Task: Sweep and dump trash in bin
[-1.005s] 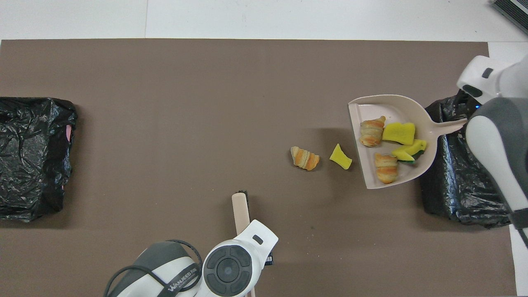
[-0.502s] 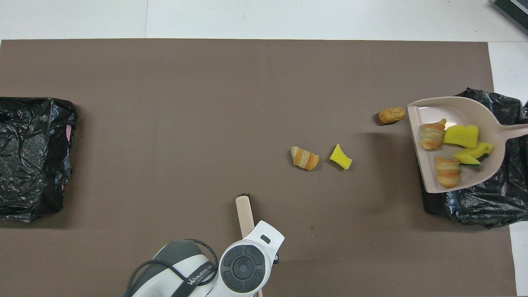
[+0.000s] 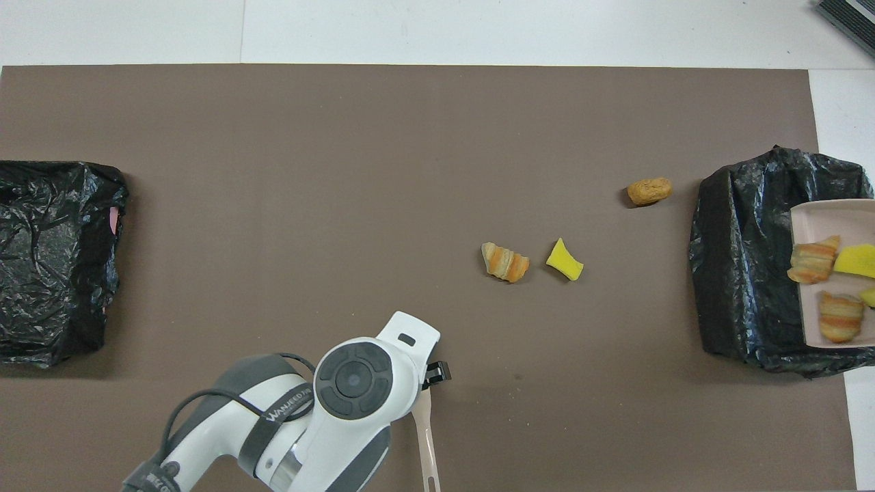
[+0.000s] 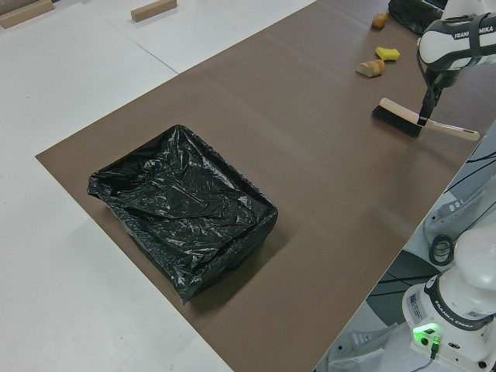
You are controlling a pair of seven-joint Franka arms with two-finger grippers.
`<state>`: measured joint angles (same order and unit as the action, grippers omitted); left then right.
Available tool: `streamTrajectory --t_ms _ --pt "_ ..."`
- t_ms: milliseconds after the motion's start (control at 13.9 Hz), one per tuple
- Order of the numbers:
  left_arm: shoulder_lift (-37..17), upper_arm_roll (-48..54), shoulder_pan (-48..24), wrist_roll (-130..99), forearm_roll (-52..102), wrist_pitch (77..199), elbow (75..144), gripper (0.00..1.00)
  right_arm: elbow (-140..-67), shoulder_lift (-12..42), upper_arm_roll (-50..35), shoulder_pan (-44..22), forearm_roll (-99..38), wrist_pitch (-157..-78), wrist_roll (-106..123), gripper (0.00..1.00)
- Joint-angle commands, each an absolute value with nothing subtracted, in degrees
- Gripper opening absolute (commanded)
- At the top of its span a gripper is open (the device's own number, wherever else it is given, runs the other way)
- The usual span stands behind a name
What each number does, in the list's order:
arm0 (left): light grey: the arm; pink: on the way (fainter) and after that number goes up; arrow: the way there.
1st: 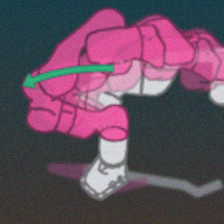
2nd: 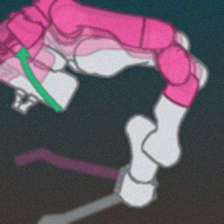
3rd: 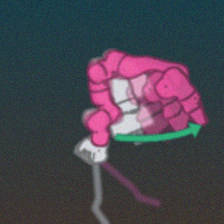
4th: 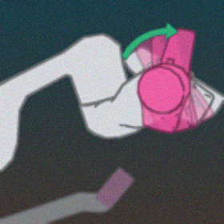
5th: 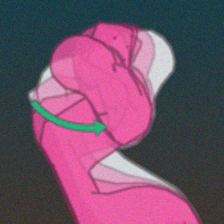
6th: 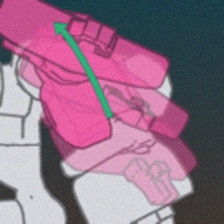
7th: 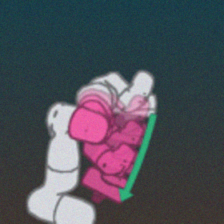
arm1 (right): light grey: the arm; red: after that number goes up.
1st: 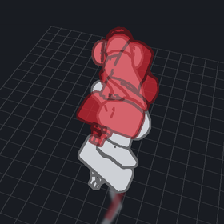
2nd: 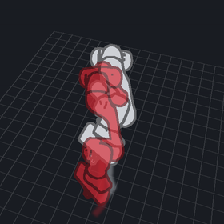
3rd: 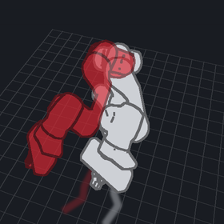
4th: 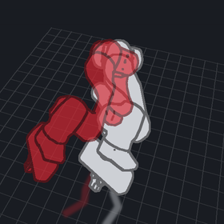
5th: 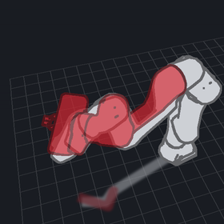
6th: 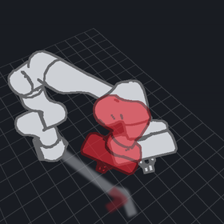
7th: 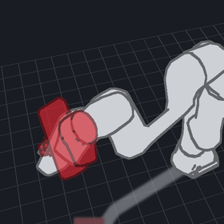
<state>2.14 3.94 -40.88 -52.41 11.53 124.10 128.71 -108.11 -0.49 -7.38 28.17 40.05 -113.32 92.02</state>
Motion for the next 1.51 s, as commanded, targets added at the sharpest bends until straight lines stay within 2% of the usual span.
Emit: streamTrajectory --t_ms 0,215,574,861,1149,1436 --pt "2.63 4.31 -34.22 -52.38 11.34 122.17 126.30 1.00 -111.45 -3.43 -7.47 28.04 43.59 -114.35 87.89 0.00" --pt "3.95 4.31 -27.53 -49.93 9.93 121.99 125.60 1.00 -111.45 -3.43 -7.65 26.81 47.54 -114.26 86.41 0.00" --pt "9.13 4.22 -17.60 -34.14 8.97 108.75 125.60 1.00 -111.53 -3.78 -7.74 23.48 53.08 -111.19 79.73 0.00" --pt "11.60 4.22 -10.65 -27.44 4.93 106.79 125.51 1.00 -111.53 -4.22 -8.00 20.75 57.39 -107.15 75.77 0.00" --pt "11.78 4.31 -1.25 -14.27 4.31 102.23 120.68 1.00 -112.32 -5.01 -8.00 18.11 60.72 -104.24 74.09 0.00" --pt "11.17 4.22 0.44 -10.90 3.52 97.23 116.12 1.00 -113.99 -6.50 -8.00 16.09 65.65 -102.75 72.42 0.00"
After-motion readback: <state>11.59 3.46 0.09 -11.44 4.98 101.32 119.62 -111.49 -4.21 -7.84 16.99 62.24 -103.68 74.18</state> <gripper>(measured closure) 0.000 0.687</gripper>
